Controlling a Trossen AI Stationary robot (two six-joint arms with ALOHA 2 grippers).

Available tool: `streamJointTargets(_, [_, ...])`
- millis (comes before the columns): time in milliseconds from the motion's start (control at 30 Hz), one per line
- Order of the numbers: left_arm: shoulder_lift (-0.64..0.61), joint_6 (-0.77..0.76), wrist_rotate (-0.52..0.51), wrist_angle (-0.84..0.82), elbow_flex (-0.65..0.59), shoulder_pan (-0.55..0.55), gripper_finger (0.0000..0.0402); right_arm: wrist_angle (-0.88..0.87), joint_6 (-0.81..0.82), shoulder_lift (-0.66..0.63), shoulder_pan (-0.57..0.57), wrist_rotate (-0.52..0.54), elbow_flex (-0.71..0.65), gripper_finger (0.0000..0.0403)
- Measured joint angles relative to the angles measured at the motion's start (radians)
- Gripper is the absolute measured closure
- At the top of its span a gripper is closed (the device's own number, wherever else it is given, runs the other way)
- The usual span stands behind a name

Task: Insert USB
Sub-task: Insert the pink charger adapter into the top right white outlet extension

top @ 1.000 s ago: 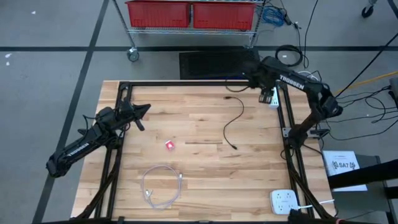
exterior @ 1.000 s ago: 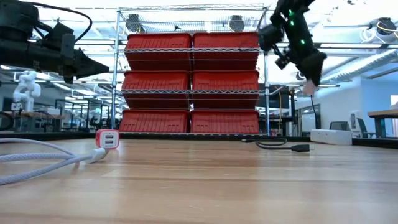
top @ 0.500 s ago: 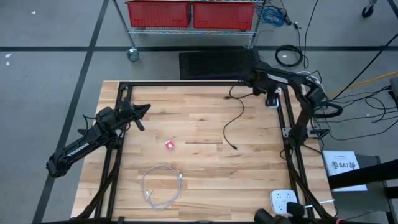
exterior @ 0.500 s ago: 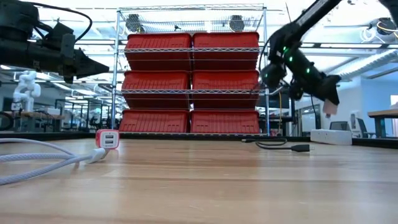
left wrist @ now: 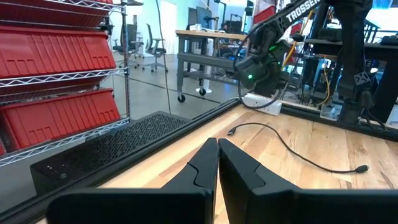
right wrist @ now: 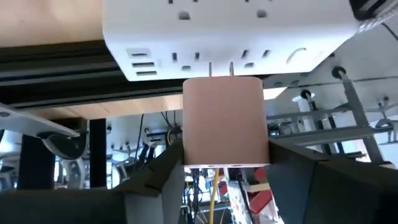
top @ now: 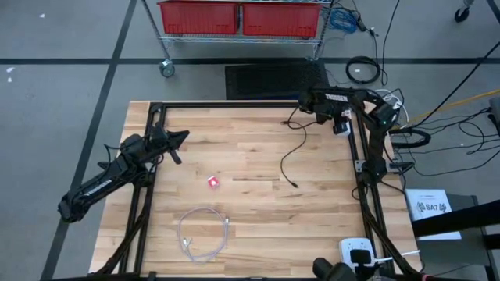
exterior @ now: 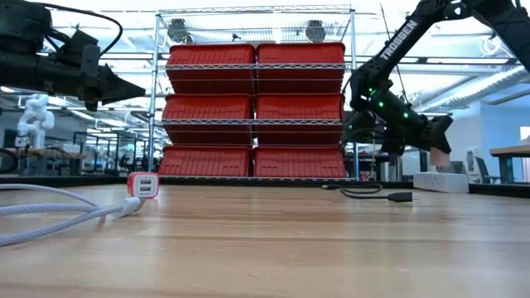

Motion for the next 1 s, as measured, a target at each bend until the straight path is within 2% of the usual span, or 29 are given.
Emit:
streamJointTargets(367, [0.000,0.000,0.000,-0.001,0.000,0.000,0.0381,0.000,0.018,-0.003,0.047,-0.056,-0.050,0.0244])
streamJointTargets(1000, [0.000,0.000,0.000,-0.001,0.000,0.000,0.0381,0.091,-0.004,-0.007,0.049,-0.049,-0.123,0.0244])
